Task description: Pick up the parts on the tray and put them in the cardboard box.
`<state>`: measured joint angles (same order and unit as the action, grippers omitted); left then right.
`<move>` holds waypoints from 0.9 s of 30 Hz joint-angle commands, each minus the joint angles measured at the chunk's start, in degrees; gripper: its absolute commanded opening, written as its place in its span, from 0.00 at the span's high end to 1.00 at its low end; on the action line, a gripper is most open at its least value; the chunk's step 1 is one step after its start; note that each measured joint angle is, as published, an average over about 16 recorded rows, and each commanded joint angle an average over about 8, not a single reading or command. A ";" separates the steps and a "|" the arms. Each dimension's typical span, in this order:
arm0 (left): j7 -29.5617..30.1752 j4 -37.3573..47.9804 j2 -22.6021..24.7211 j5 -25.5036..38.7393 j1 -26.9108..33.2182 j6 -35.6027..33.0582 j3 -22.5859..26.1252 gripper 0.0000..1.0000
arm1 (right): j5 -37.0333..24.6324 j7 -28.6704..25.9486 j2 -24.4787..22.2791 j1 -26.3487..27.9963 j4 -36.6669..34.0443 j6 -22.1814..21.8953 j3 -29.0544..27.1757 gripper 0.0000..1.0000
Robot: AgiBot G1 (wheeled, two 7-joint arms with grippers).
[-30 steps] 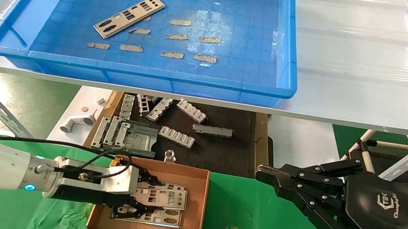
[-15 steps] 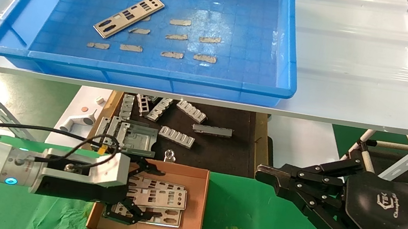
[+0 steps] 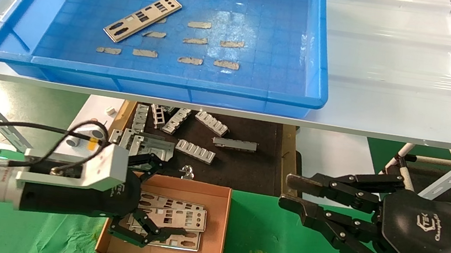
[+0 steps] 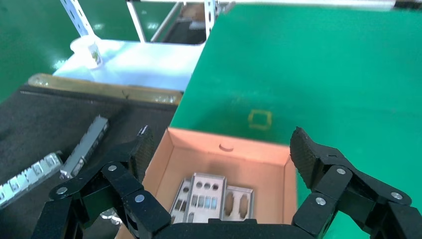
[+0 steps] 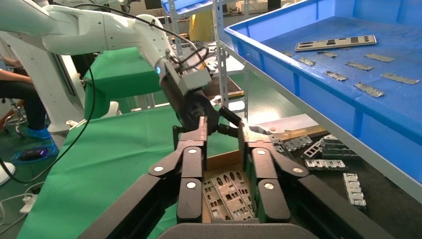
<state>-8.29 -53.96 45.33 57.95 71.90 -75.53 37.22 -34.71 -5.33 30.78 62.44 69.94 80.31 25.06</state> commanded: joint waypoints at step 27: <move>13.63 -14.04 -7.38 -11.52 -7.40 -7.27 -15.18 0.00 | 0.00 0.00 0.00 0.00 0.00 0.00 0.00 0.00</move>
<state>5.34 -68.01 37.95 46.43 64.50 -82.81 22.04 -34.71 -5.33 30.78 62.44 69.94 80.31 25.06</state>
